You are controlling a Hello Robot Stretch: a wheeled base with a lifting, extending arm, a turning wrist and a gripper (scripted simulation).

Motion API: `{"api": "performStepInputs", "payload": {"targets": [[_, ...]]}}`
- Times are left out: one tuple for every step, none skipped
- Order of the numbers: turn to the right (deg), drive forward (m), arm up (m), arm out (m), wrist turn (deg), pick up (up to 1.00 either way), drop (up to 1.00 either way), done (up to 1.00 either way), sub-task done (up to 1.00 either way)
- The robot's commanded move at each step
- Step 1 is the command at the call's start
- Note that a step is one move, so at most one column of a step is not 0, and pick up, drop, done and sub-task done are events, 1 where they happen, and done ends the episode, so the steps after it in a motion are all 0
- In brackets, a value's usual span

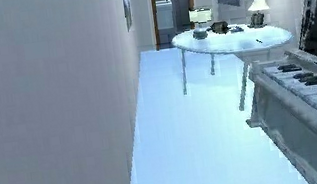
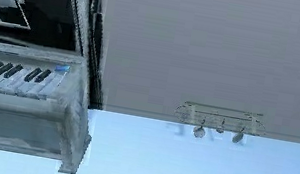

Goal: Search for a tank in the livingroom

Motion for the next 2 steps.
{"api": "performStepInputs", "payload": {"targets": [[0.0, 1.0, 0.0, 0.0, 0.0, 0.0, 0.0, 0.0, 0.0], [0.0, 1.0, 0.0, 0.0, 0.0, 0.0, 0.0, 0.0, 0.0]]}}
